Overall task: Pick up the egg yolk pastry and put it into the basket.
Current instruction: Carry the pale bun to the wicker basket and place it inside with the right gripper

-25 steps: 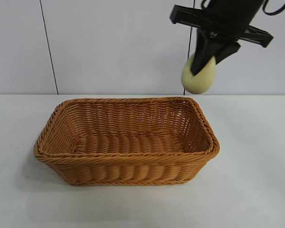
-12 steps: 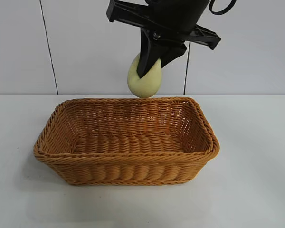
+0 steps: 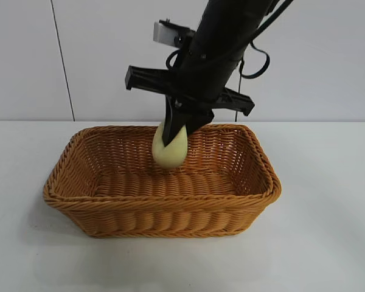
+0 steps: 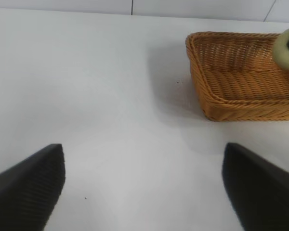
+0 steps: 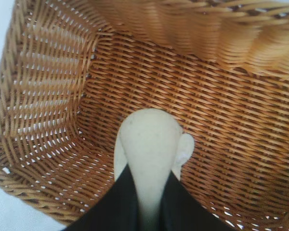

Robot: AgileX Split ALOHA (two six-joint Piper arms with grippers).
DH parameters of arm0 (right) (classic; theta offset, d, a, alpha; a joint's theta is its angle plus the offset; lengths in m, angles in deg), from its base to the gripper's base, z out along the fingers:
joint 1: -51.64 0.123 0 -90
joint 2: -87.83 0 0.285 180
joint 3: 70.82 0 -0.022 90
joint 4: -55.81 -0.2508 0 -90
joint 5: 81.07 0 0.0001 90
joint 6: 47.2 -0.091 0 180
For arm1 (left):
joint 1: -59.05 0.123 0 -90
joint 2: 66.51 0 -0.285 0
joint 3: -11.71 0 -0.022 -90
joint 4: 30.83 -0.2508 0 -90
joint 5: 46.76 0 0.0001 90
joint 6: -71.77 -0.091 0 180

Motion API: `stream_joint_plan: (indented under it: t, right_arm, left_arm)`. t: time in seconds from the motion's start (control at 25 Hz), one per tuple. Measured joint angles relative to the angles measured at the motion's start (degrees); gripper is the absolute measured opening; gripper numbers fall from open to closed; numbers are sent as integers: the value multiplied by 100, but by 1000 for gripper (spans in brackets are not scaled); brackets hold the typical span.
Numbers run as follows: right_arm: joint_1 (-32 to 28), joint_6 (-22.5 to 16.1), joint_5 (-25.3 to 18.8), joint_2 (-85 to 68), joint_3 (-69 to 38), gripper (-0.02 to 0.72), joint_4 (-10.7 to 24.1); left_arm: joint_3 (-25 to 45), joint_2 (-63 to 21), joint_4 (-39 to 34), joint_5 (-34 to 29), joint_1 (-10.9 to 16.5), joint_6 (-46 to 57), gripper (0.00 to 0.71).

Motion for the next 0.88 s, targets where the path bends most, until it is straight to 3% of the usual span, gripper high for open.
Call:
stream_joint_plan:
  t: [0.36,0.48,0.6,0.68,0.88]
  right_arm:
    - [0,107,345,466,0,52,-18]
    - [0,126,347,466,0,200,-25]
    - [0,138,342,466,0,458,-37]
    - [0,188,335,445,0,582,-37]
    - [0,259,23,253,292,644,89]
  left_arm:
    - [0,0,0,0,0,0,654]
    - [0,0,0,0,0,0,654]
    - [0,0,0,0,0,0,654]
    - [0,0,0,0,0,0,654]
    - [0,0,0,0,0,0,654]
